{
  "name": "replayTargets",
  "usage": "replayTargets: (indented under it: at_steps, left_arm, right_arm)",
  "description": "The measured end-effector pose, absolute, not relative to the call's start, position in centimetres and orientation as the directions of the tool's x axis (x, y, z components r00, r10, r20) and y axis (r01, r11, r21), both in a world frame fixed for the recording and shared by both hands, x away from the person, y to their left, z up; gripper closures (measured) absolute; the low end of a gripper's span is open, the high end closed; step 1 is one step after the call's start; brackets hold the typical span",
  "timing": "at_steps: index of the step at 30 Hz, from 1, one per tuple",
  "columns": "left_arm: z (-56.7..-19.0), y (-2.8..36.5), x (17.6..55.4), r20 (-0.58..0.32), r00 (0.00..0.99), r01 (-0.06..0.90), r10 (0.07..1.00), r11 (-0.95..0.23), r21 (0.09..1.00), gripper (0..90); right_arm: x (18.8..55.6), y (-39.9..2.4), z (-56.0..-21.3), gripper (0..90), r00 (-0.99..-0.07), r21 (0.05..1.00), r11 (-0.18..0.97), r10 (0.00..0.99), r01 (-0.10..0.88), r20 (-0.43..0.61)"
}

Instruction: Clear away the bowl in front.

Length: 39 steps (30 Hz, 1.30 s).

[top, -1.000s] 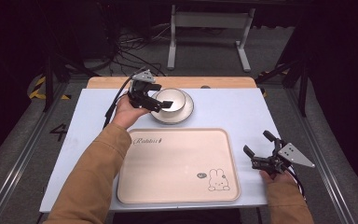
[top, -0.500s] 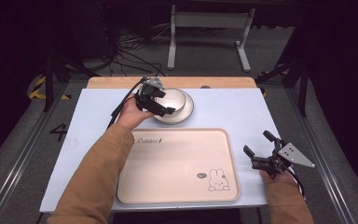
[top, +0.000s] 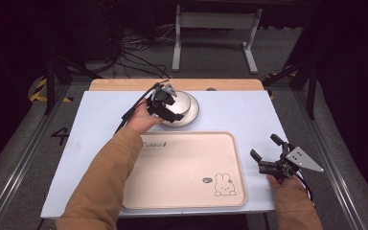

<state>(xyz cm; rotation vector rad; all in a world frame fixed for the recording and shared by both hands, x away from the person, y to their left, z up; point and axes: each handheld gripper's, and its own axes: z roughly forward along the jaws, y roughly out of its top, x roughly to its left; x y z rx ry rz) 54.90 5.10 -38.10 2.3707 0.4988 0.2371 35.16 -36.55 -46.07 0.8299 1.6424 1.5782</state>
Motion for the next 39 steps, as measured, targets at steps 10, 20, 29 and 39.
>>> replayTargets:
  at_steps: [10, 20, 29, 39]
  left_arm:
    - [-39.3, 4.5, 55.4, 0.036, 0.914, 0.287, 0.404, -0.708, 0.645, 39.7]
    - [-40.4, 3.6, 55.8, 0.056, 0.926, 0.275, 0.372, -0.770, 0.576, 52.3]
    - [-40.8, 3.2, 56.1, 0.077, 0.929, 0.266, 0.362, -0.799, 0.540, 57.7]
    - [-40.9, 2.8, 56.1, 0.087, 0.940, 0.240, 0.329, -0.824, 0.514, 67.2]
  right_arm:
    - [35.2, -36.6, -46.1, 0.0, -0.550, 0.998, 0.051, 0.834, -0.022, -0.055]
    - [35.2, -36.6, -46.1, 0.0, -0.550, 0.999, 0.050, 0.833, -0.021, -0.053]
    - [35.2, -36.6, -46.1, 0.0, -0.551, 0.998, 0.050, 0.833, -0.022, -0.054]
    - [35.2, -36.6, -46.1, 0.0, -0.551, 0.999, 0.049, 0.833, -0.022, -0.053]
